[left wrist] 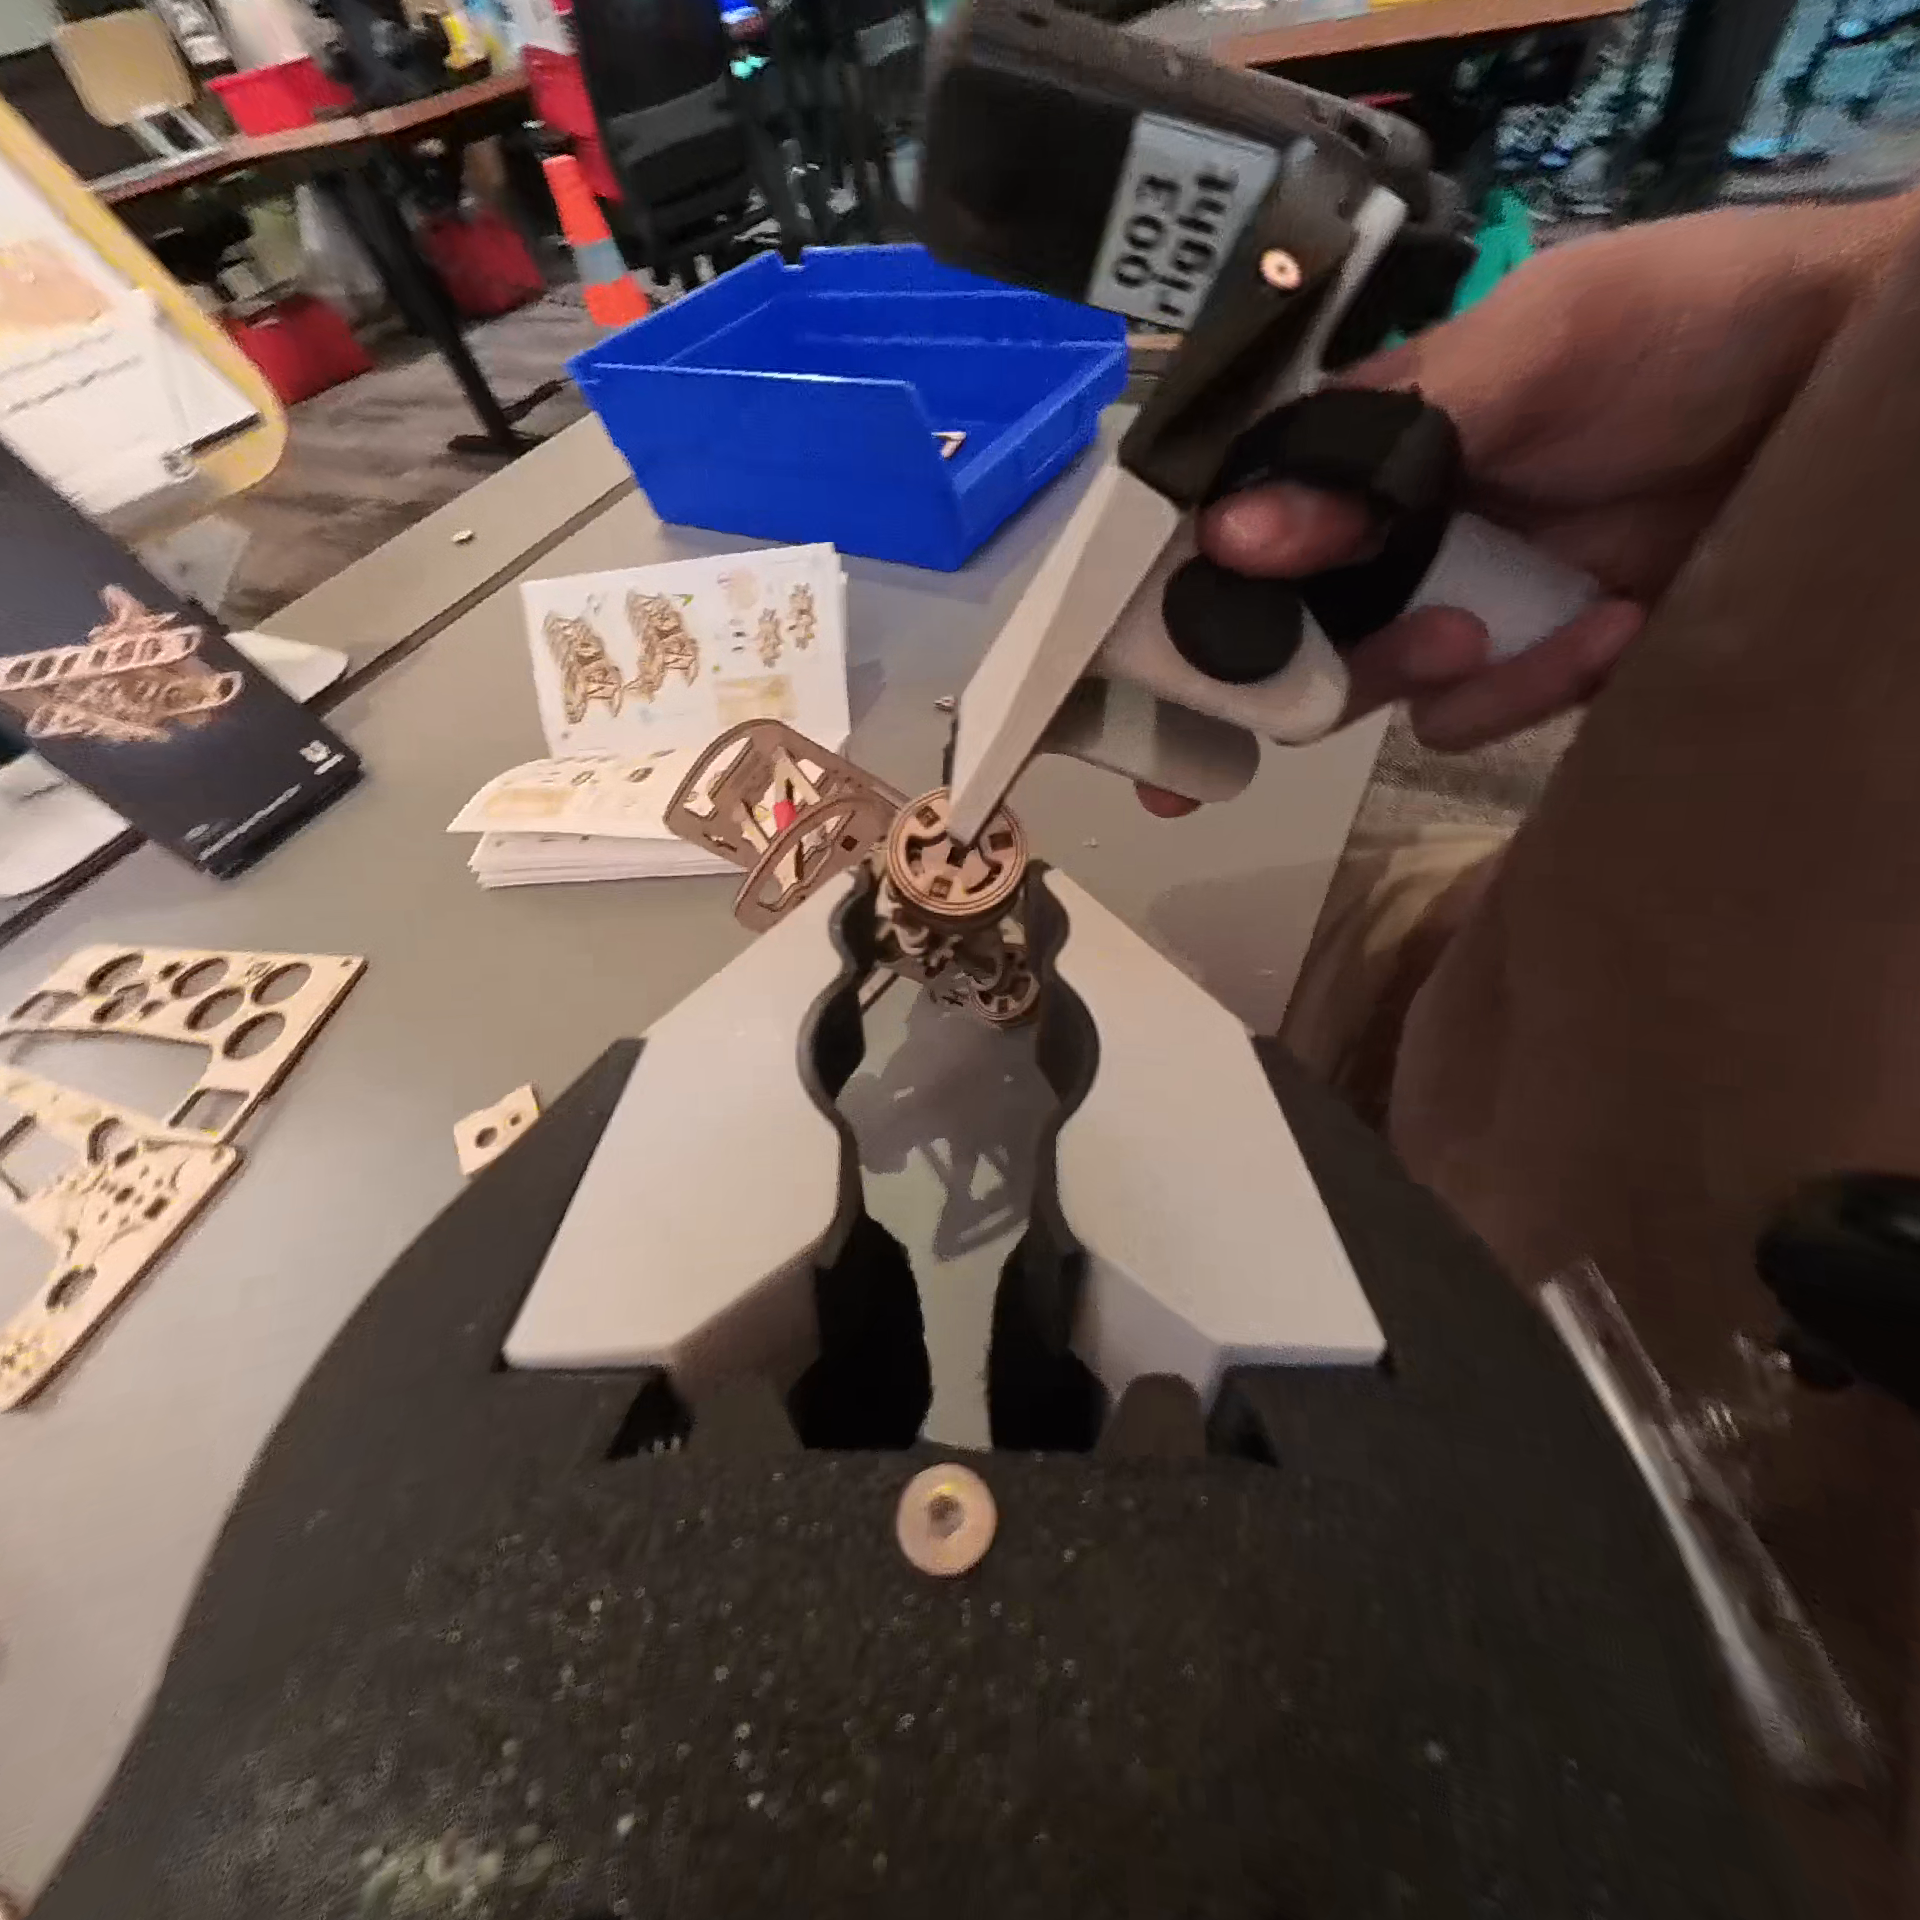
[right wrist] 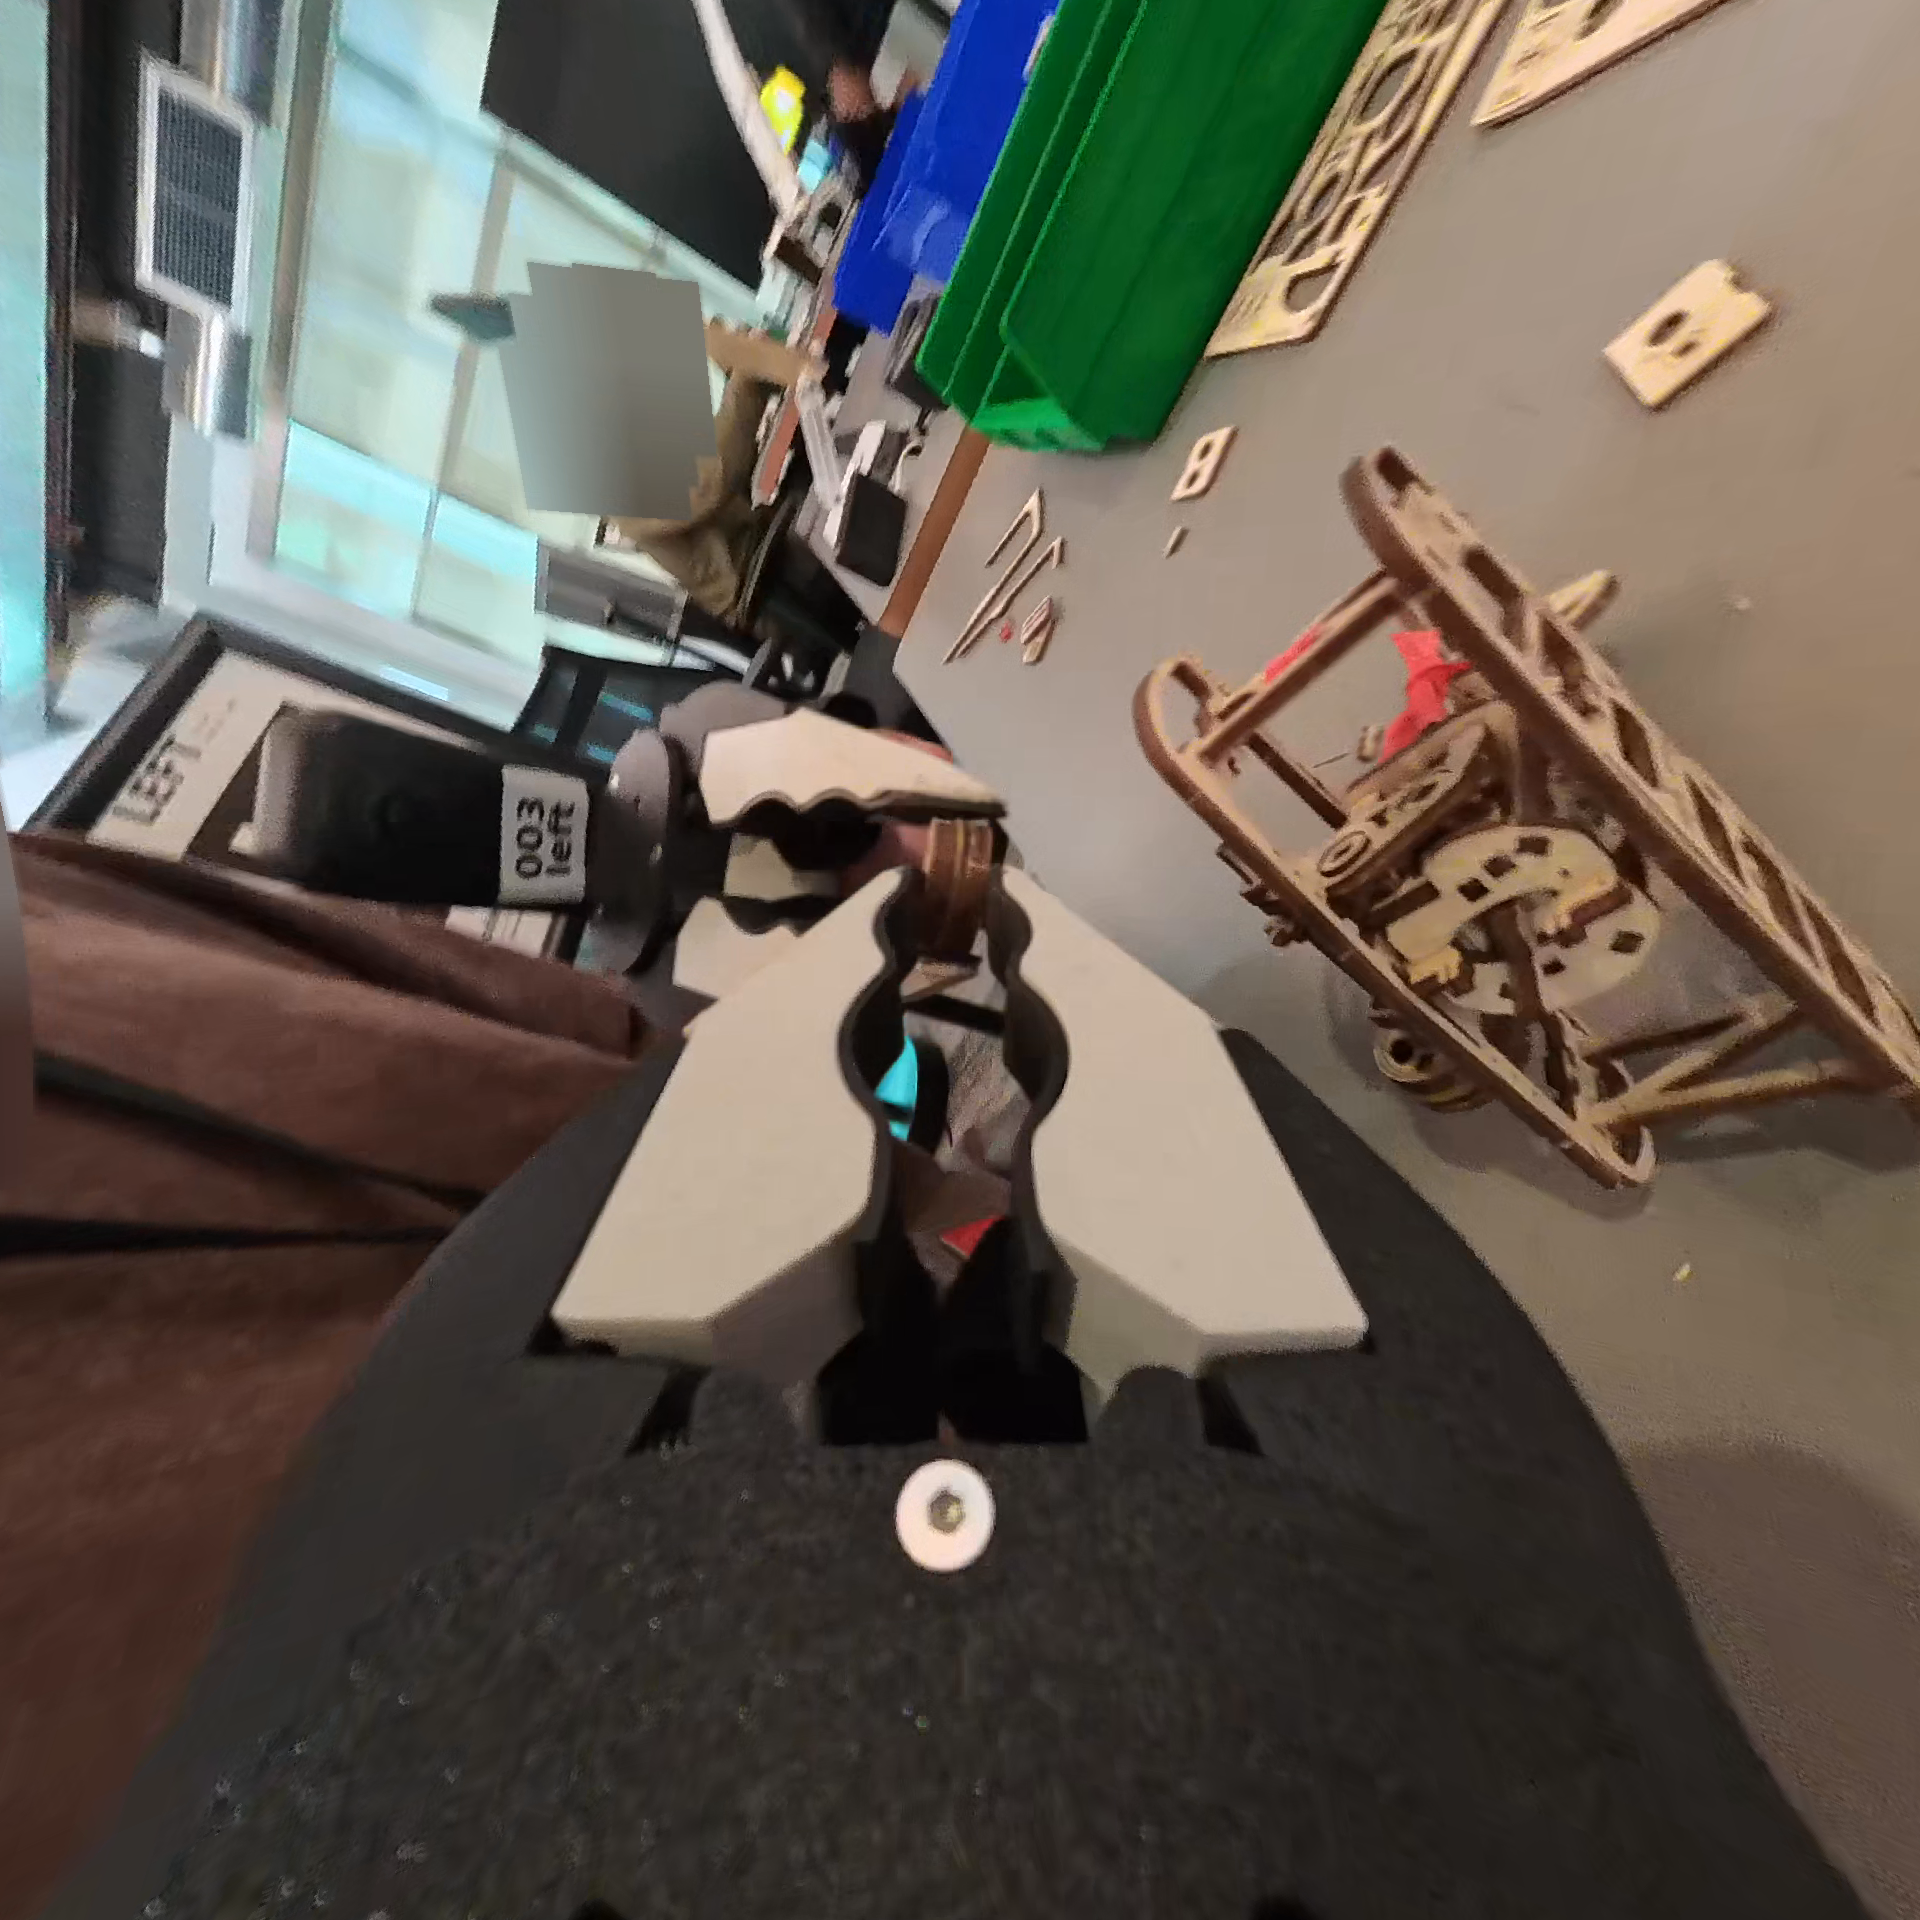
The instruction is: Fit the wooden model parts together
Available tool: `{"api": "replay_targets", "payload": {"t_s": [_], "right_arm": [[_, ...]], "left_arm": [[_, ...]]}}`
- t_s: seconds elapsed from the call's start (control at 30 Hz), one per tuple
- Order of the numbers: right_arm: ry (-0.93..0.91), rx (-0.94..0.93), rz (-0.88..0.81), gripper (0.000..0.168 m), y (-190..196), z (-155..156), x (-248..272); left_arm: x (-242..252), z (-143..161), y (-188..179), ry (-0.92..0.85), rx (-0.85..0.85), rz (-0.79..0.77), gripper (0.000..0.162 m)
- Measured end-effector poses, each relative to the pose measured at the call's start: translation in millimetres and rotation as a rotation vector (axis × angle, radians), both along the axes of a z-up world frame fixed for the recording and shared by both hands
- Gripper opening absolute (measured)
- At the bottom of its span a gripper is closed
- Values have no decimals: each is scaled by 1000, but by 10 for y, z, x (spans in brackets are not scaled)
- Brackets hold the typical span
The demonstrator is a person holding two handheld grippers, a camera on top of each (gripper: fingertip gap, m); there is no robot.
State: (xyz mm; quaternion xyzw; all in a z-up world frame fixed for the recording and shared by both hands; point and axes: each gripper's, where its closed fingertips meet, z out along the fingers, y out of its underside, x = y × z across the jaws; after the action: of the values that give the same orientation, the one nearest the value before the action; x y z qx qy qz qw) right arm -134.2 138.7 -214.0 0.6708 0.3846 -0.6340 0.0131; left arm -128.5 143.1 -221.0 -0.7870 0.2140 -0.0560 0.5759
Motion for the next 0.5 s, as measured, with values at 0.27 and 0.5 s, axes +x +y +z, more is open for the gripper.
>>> {"api": "replay_targets", "payload": {"t_s": [0.27,0.5], "right_arm": [[-25,-43,-101,11,38,-34,11],[20,68,-85,14,205,19,15]], "left_arm": [[5,46,7,-154,-9,135,21],[-93,-108,58,-287,-113,182,21]]}}
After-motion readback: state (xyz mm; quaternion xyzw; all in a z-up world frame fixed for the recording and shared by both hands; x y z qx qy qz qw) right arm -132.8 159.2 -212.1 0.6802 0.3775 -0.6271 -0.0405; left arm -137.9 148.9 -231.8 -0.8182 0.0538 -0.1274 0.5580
